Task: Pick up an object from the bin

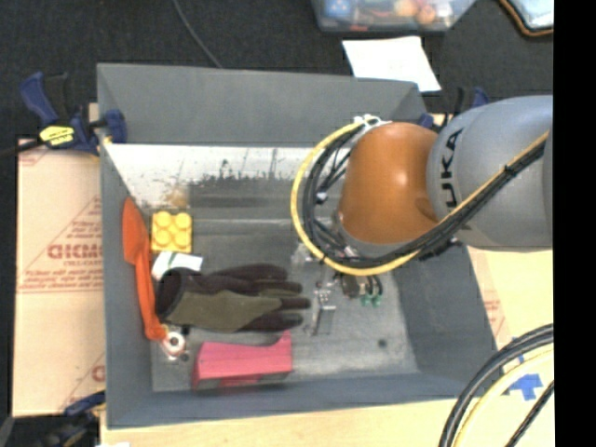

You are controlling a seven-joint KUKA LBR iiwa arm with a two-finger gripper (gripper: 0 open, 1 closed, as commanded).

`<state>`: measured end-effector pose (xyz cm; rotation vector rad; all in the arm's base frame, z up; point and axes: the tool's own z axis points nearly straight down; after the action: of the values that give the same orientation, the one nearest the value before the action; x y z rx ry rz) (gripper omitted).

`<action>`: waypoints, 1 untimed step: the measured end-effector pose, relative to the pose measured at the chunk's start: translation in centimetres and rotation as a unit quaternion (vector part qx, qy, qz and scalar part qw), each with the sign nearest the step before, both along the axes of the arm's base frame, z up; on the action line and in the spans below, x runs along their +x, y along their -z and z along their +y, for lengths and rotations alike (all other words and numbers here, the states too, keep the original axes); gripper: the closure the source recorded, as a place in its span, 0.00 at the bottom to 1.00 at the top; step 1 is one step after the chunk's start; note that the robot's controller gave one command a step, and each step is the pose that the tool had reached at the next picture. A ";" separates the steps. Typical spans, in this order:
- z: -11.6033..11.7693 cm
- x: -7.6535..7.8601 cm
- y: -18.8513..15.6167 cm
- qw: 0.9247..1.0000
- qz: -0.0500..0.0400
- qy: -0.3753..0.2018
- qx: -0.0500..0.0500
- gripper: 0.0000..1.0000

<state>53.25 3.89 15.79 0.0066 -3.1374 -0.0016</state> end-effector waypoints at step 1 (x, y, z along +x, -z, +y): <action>0.0 0.2 -0.3 1.000 -0.004 0.001 0.000 0.00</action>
Offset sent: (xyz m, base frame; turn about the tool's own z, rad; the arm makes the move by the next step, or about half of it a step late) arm 0.0419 0.0585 -0.0879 0.3482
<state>53.43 3.88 16.12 0.0037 -3.1445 -0.0020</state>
